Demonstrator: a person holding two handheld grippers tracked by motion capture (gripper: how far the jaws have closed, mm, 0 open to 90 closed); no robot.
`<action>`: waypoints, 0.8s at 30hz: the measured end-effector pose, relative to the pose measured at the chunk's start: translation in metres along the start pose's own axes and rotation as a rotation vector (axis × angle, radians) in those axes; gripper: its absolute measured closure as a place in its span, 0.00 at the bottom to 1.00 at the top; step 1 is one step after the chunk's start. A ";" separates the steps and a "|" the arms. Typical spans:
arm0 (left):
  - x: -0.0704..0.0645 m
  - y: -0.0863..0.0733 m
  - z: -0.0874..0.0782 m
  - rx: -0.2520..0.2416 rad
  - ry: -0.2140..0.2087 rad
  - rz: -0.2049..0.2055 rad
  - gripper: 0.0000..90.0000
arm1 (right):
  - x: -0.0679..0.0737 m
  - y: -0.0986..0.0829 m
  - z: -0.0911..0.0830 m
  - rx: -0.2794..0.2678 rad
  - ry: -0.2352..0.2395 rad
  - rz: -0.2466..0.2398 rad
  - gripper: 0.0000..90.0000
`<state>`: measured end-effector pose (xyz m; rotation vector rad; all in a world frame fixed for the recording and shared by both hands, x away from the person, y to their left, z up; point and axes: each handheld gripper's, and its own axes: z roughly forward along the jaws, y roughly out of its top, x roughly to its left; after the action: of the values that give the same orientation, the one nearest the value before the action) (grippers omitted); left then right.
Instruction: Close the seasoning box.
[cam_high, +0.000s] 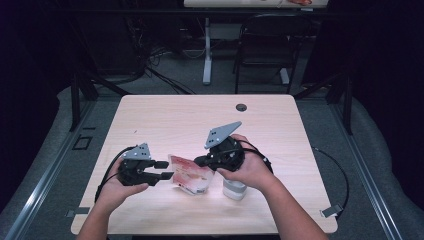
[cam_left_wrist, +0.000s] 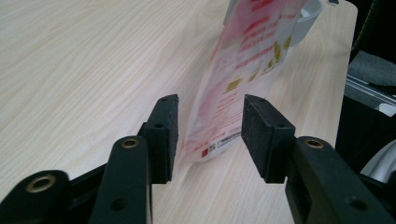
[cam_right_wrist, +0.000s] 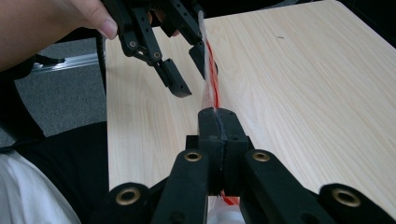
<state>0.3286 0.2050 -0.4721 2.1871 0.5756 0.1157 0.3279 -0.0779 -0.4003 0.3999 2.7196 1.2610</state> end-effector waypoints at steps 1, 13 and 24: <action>0.000 0.000 -0.001 -0.003 0.000 0.001 0.59 | 0.000 0.002 0.002 0.001 0.003 -0.002 1.00; 0.000 0.000 -0.006 -0.040 -0.009 0.004 0.56 | 0.007 0.019 0.021 0.031 0.003 -0.037 0.95; -0.002 0.000 -0.001 -0.033 -0.014 0.015 0.57 | 0.008 0.018 0.018 -0.008 -0.010 -0.011 0.80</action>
<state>0.3267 0.2048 -0.4707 2.1589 0.5460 0.1173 0.3276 -0.0516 -0.3983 0.3885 2.7043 1.2632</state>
